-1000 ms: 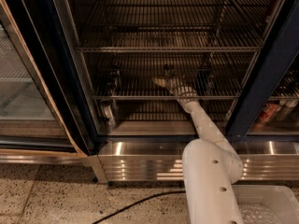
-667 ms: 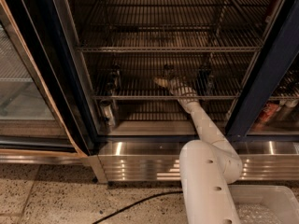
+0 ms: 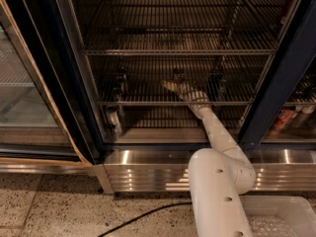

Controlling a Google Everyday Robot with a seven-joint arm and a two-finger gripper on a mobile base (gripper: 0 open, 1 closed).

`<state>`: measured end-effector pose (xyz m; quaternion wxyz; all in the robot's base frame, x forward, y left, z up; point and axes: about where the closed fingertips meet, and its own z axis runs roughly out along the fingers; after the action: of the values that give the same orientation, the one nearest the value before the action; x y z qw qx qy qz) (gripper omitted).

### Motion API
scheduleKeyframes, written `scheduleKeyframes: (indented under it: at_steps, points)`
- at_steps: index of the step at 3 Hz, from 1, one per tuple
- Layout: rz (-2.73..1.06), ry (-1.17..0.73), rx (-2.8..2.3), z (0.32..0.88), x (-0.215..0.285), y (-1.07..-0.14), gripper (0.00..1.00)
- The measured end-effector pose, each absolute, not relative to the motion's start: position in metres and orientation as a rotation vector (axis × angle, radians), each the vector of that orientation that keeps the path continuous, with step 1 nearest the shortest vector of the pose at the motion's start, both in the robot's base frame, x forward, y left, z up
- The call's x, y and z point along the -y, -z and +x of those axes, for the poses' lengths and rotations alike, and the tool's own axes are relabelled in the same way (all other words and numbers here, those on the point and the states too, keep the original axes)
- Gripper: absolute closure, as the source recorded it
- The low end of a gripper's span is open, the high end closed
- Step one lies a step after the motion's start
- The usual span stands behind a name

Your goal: Pick 7up can from bottom shelf of fridge

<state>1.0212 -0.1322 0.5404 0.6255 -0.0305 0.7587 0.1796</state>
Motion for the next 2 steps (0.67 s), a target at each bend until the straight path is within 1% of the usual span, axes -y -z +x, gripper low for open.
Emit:
scheduleKeyframes:
  at_steps: [2]
  points:
    - [-0.007, -0.48, -1.757, 1.0189, 0.1284, -0.5347, 0.0]
